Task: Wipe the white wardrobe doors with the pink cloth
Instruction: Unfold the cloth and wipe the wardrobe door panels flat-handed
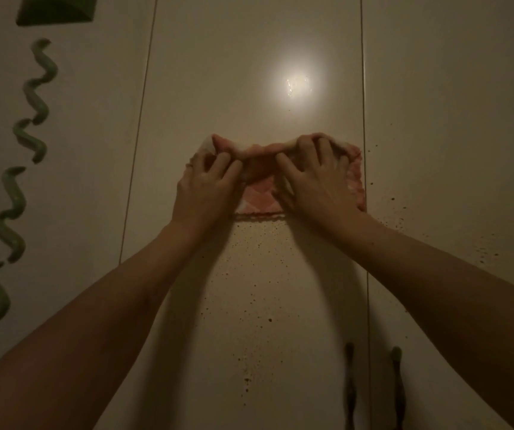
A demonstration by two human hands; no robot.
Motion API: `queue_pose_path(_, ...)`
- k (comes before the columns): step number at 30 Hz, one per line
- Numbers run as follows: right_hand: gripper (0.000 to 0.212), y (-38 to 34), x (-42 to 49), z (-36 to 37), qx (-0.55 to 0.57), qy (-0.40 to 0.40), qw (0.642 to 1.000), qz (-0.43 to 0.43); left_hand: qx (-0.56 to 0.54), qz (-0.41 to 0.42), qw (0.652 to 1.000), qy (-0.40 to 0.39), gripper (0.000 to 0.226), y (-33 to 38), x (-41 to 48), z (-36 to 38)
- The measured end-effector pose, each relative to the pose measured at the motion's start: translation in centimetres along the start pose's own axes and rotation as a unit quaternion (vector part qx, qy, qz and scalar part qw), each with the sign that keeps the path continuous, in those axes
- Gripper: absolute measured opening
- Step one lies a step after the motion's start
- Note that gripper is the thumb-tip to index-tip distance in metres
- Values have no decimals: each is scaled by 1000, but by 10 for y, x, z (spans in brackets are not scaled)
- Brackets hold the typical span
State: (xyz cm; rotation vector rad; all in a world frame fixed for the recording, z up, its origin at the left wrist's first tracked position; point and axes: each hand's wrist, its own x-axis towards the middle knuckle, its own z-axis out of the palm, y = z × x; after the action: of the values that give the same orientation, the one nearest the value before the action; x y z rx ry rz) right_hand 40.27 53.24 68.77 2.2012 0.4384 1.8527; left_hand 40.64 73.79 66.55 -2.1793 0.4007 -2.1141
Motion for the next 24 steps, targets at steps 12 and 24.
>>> queue_pose_path(12, 65, 0, 4, -3, -40, -66, 997, 24, 112, -73, 988, -73, 60, 16, 23, -7)
queue_pose_path(24, 72, 23, 0, 10, 1, -50, 998, -40, -92, -54, 993, -43, 61, 4, 10, 20)
